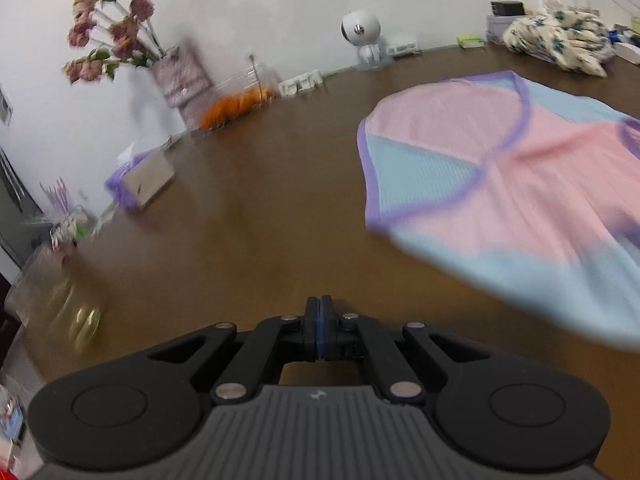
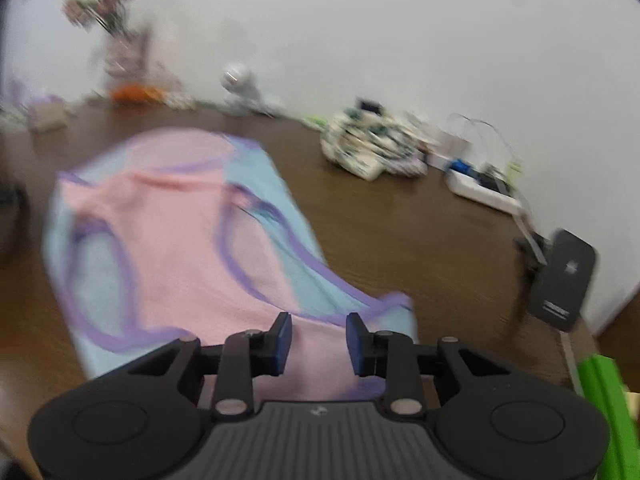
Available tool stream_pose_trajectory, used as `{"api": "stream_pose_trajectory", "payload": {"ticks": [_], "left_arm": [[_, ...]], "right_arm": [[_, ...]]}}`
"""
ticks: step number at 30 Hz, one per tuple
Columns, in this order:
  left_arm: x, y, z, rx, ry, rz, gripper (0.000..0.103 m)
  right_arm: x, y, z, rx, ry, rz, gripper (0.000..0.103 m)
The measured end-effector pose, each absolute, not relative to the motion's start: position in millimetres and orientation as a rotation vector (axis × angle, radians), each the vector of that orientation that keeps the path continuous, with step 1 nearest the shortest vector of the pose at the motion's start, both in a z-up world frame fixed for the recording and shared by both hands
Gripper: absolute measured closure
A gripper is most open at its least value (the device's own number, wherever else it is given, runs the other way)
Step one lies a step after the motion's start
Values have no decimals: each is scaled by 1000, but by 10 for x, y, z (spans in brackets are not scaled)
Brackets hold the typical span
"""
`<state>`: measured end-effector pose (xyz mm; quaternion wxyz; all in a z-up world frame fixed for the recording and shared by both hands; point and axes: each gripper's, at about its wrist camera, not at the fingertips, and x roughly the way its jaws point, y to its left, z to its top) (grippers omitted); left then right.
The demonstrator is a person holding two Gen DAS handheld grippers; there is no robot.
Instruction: Fold clothes
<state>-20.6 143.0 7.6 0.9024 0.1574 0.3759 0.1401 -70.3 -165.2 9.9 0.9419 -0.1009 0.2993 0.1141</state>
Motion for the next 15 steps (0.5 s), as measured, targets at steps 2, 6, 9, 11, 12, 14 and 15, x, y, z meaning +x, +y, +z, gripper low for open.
{"api": "stream_pose_trajectory", "payload": {"ticks": [2,6,9,11,12,14,15], "left_arm": [[-401,1457,175,287,770,257,102],[-390,1569,428,175,682,184,89],[-85,1570,457,155,669,116,74],[216,1580,424,122,686,85,65],[378,1589,393,96,699,80,64],[659,1583,321,73,719,91,64],[780,1577,278,67,731,99,64]], "right_arm": [[-723,-1585,119,-162,626,349,76],[-699,-1462,6,-168,663,375,76],[-722,-1505,-30,-154,684,364,76],[-747,-1552,-68,-150,699,358,76],[-765,-1605,-82,-143,697,356,76],[-774,-1664,-89,-121,701,352,76],[-772,-1680,-88,-120,703,348,76]]}}
